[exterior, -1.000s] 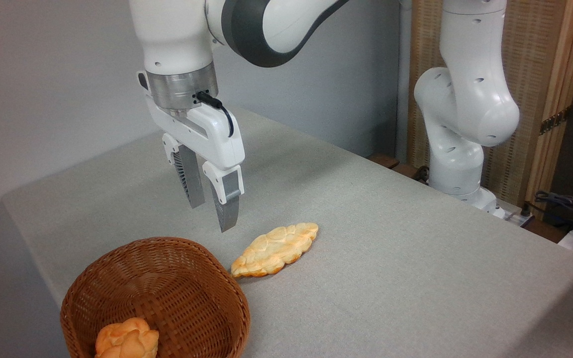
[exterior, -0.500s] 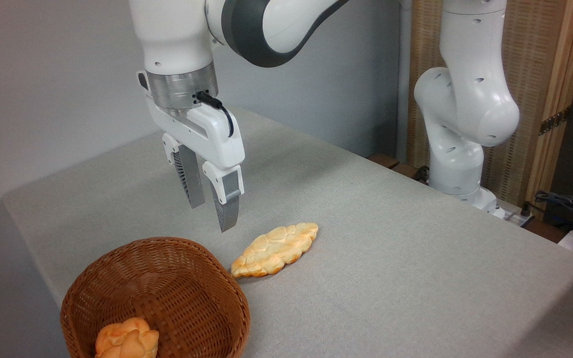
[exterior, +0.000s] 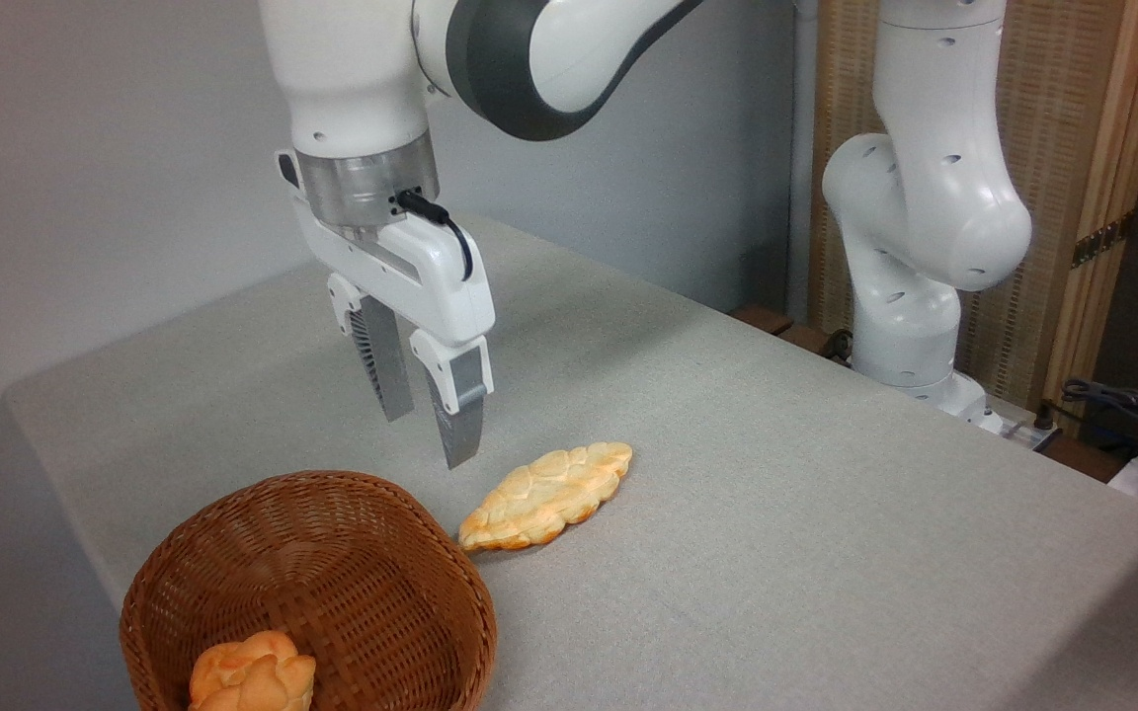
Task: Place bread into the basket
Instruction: 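Lower the open gripper onto the middle of the flat pastry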
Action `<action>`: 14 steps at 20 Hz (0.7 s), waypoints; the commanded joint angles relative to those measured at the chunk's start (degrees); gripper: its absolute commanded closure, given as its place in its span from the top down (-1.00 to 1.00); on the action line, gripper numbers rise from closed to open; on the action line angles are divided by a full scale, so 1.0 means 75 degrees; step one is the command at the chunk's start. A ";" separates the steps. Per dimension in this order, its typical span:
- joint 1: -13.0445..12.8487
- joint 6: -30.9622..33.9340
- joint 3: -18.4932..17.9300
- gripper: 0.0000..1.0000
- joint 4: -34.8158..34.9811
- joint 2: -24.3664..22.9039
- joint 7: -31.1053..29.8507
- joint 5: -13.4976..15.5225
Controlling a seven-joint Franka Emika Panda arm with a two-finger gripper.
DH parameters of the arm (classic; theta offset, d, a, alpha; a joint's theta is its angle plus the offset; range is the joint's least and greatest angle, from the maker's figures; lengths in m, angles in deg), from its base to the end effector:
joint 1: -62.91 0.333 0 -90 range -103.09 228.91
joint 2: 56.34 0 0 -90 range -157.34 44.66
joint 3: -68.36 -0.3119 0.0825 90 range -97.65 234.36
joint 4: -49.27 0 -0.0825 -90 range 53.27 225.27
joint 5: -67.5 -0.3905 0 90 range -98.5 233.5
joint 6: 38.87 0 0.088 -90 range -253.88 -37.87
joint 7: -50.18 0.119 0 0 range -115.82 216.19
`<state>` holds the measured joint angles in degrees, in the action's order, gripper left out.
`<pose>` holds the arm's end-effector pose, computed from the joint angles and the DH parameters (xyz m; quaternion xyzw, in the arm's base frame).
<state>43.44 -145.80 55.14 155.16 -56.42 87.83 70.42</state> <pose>0.5667 -0.0665 0.5008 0.9298 -0.3670 0.0160 0.0210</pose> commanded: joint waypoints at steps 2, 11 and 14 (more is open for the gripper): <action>-0.0040 -0.0658 -0.0147 1.00 0.1300 -0.0622 0.0043 -0.0131; -0.0040 -0.0942 -0.0265 1.00 0.2182 -0.0623 0.0594 -0.0143; -0.0028 -0.0953 -0.0300 1.00 0.2182 -0.0471 0.0606 -0.0131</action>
<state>43.47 -152.10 53.61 170.62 -59.97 91.45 70.21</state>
